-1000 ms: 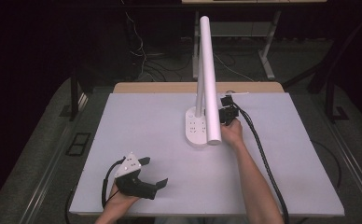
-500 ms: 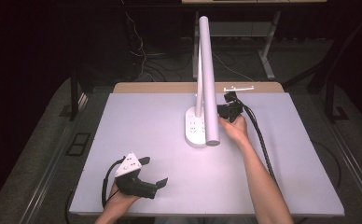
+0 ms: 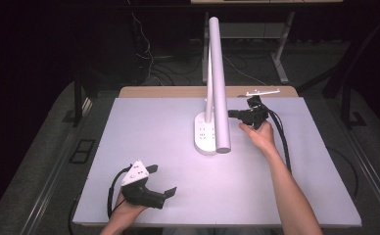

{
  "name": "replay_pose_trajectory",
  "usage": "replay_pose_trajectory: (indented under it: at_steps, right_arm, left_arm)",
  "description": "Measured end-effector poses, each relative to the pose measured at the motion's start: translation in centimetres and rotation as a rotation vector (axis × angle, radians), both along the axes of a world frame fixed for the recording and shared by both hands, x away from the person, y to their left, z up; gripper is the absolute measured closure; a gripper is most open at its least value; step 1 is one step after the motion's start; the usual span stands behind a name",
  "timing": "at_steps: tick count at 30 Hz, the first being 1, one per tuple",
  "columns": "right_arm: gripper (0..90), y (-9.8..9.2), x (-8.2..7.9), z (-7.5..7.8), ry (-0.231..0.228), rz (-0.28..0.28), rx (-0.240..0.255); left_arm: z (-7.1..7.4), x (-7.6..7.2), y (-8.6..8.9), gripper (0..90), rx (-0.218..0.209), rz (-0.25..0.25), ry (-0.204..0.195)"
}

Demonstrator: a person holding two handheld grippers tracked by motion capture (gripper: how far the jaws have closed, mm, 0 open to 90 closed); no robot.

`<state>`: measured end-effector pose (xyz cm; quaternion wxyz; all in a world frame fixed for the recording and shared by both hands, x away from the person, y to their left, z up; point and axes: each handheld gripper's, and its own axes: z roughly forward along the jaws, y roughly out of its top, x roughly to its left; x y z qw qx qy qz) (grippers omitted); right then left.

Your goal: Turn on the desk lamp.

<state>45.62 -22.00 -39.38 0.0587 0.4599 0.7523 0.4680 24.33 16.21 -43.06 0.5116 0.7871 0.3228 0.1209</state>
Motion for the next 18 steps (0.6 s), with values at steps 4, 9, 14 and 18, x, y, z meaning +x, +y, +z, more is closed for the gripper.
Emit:
replay_pose_trajectory:
  at_steps: [4, 9, 14, 18]
  right_arm:
    - [89.0, -0.8, -0.8, 0.4, -0.008, 0.003, -0.004]
    - [89.0, -1.5, -1.7, 0.8, -0.016, 0.010, -0.007]
    - [78.6, -2.3, -3.5, 1.2, -0.020, 0.017, -0.006]
    - [62.7, -2.6, -4.7, 1.7, -0.032, 0.018, -0.014]
  left_arm:
    - [0.0, 0.0, -0.1, 0.0, -0.002, -0.003, 0.001]
    - [0.0, 0.0, -0.1, 0.0, -0.001, 0.002, -0.001]
    - [0.0, 0.0, 0.0, 0.0, 0.000, 0.003, -0.002]
    - [0.0, 0.0, -0.1, 0.0, 0.003, -0.001, -0.002]
